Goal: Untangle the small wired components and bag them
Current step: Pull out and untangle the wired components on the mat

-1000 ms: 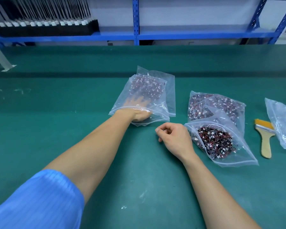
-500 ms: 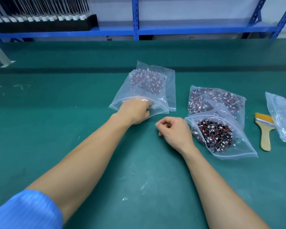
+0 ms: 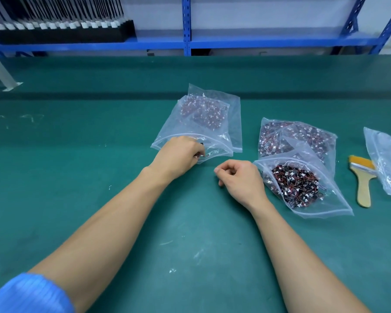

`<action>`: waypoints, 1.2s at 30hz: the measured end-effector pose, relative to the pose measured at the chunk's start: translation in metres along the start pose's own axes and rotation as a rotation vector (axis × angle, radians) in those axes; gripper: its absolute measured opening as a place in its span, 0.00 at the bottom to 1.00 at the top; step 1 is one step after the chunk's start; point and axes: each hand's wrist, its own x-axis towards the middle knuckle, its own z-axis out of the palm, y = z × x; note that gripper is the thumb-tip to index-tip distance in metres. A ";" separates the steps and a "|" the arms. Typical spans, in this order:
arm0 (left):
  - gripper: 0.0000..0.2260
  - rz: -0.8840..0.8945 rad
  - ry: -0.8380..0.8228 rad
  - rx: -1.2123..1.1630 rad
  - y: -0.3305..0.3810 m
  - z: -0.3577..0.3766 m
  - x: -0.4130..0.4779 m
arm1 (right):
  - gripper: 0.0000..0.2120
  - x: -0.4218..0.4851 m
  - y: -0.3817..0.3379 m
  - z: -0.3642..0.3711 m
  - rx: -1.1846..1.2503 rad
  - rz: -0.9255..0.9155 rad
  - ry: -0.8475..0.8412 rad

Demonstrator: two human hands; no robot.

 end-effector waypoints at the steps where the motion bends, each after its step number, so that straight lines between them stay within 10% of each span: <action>1: 0.11 0.014 0.048 -0.046 -0.001 0.000 -0.005 | 0.08 0.000 0.000 0.000 0.002 0.001 -0.001; 7: 0.08 -0.008 0.325 -0.458 0.004 0.002 -0.046 | 0.08 -0.001 0.000 -0.001 0.021 0.001 -0.006; 13: 0.10 -0.102 0.210 -0.765 0.007 0.005 -0.085 | 0.08 0.000 0.001 -0.002 0.048 -0.005 -0.001; 19: 0.21 -0.115 0.059 -0.589 -0.013 0.001 -0.103 | 0.09 -0.003 0.004 -0.001 0.081 -0.029 -0.011; 36: 0.13 -0.059 0.046 -0.251 -0.021 0.013 -0.094 | 0.04 -0.021 -0.016 0.017 -0.198 -0.383 -0.166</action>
